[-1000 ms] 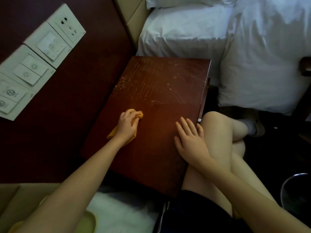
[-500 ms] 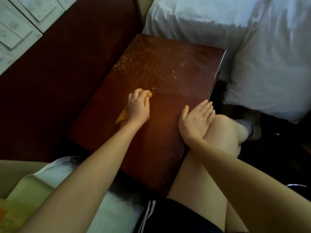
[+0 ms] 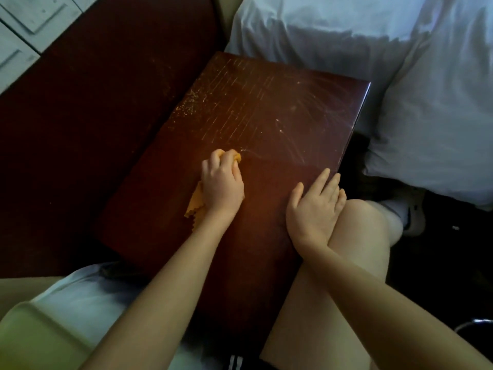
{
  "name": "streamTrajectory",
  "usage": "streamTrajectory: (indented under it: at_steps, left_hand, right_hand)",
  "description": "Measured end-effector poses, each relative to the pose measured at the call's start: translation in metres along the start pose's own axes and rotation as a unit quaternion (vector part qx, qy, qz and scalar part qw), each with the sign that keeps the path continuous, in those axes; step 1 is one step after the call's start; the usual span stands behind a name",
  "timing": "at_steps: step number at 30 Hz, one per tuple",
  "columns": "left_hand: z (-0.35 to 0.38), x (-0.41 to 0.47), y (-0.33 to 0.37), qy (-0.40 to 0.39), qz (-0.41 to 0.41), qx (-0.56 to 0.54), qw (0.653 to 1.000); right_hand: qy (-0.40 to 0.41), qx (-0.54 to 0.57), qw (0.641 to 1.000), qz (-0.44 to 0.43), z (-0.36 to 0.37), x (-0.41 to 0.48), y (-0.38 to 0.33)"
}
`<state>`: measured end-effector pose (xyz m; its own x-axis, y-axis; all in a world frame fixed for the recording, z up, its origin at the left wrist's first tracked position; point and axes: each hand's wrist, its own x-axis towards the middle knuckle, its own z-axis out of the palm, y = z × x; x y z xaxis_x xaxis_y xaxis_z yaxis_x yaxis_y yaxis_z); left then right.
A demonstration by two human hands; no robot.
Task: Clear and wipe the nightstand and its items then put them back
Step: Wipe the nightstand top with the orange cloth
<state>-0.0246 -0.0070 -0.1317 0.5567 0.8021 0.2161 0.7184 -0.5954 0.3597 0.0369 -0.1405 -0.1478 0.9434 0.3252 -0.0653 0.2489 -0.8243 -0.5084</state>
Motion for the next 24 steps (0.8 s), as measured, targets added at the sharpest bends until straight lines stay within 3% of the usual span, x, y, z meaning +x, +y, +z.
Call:
streamTrajectory:
  at_steps: [4,6,8,14,16,24]
  left_hand:
    - [-0.015,-0.021,-0.015,-0.08,0.166,-0.037,0.982]
    - [-0.021,-0.031,-0.027,-0.089,0.204,-0.037,0.974]
    - [-0.023,-0.037,-0.034,-0.081,0.176,-0.027,0.981]
    - [-0.007,-0.009,-0.01,-0.022,-0.008,-0.013,1.0]
    - [-0.001,0.001,0.0,-0.013,-0.029,-0.011,0.999]
    - [-0.011,-0.012,-0.012,-0.103,0.19,-0.038,0.976]
  right_hand:
    - [-0.003,0.008,1.0,-0.006,-0.003,0.0,-0.001]
    - [-0.002,0.009,1.0,-0.005,-0.004,0.0,0.0]
    - [0.0,0.012,1.0,-0.003,-0.005,0.001,0.001]
    - [0.005,0.027,1.0,0.0,-0.005,0.0,0.001]
    - [0.006,0.027,1.0,0.001,-0.006,0.0,0.001]
    - [0.014,0.03,0.999,0.0,-0.005,0.001,0.0]
